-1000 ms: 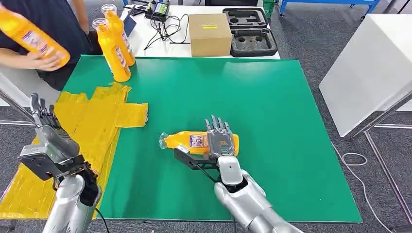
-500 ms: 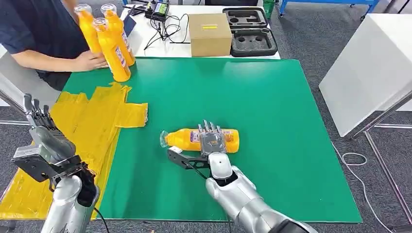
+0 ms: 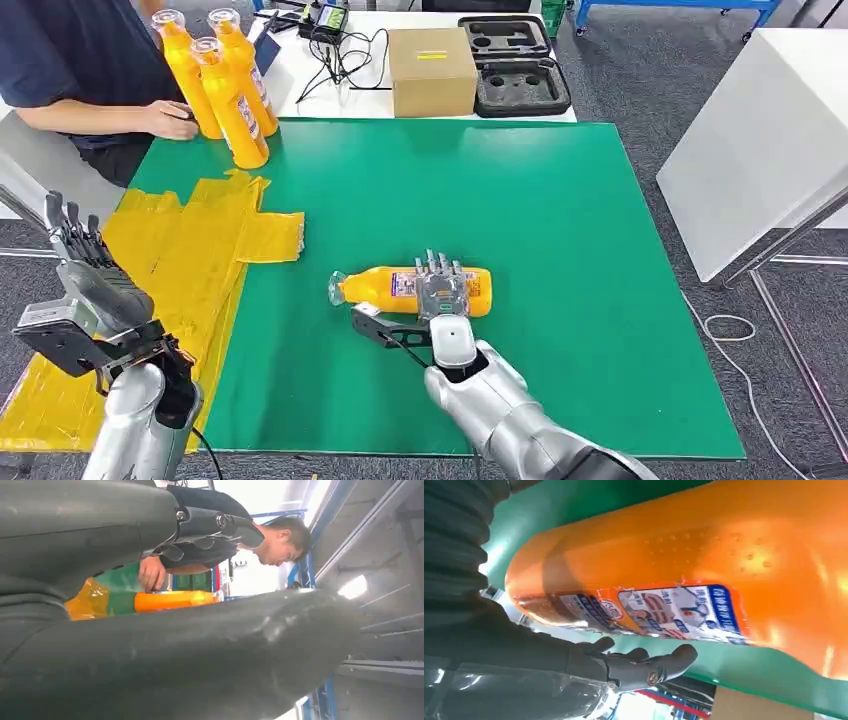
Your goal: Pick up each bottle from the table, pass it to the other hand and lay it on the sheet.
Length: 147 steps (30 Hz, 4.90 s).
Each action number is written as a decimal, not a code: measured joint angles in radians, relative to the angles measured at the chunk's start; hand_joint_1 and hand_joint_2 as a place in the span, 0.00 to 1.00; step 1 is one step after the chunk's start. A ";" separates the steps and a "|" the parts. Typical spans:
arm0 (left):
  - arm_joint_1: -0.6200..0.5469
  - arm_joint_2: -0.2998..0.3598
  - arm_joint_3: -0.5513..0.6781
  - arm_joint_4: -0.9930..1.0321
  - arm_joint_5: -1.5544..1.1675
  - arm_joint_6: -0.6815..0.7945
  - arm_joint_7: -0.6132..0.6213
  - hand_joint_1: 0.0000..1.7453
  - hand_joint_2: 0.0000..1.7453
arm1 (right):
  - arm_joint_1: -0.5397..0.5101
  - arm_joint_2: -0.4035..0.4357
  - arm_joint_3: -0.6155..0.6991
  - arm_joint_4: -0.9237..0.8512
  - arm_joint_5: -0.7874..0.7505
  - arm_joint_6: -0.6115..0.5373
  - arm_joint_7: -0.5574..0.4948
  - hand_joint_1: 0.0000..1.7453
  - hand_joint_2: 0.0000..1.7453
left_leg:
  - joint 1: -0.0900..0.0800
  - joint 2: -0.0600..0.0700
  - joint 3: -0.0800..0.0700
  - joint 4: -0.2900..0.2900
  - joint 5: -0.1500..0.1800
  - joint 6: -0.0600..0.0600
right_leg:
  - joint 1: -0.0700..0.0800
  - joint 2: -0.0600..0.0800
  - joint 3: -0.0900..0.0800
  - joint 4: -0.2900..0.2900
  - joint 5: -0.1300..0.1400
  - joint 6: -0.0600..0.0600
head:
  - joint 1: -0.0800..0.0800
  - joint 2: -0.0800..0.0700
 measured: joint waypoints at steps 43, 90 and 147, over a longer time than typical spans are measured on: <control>0.015 -0.007 0.030 -0.024 -0.002 -0.027 0.002 0.00 0.00 | -0.002 -0.008 -0.070 0.008 0.071 0.048 0.036 0.76 1.00 | 0.000 0.000 0.003 0.000 0.000 0.000 | 0.000 0.000 0.003 0.000 0.000 0.000 | 0.000 0.000; 0.011 -0.049 0.050 -0.050 -0.021 -0.050 0.017 0.00 0.00 | 0.032 -0.018 -0.202 -0.014 0.156 0.174 0.080 1.00 1.00 | 0.000 0.000 0.012 0.000 -0.001 0.000 | 0.000 0.000 0.010 -0.001 0.000 0.000 | 0.000 0.000; 0.248 -0.033 -0.139 -0.264 0.241 -0.324 0.046 0.00 1.00 | 0.155 -0.005 0.038 -0.792 -0.493 -0.087 -0.341 1.00 1.00 | 0.000 0.000 0.000 0.000 0.000 0.000 | 0.000 0.000 0.000 0.000 0.000 0.000 | 0.000 0.000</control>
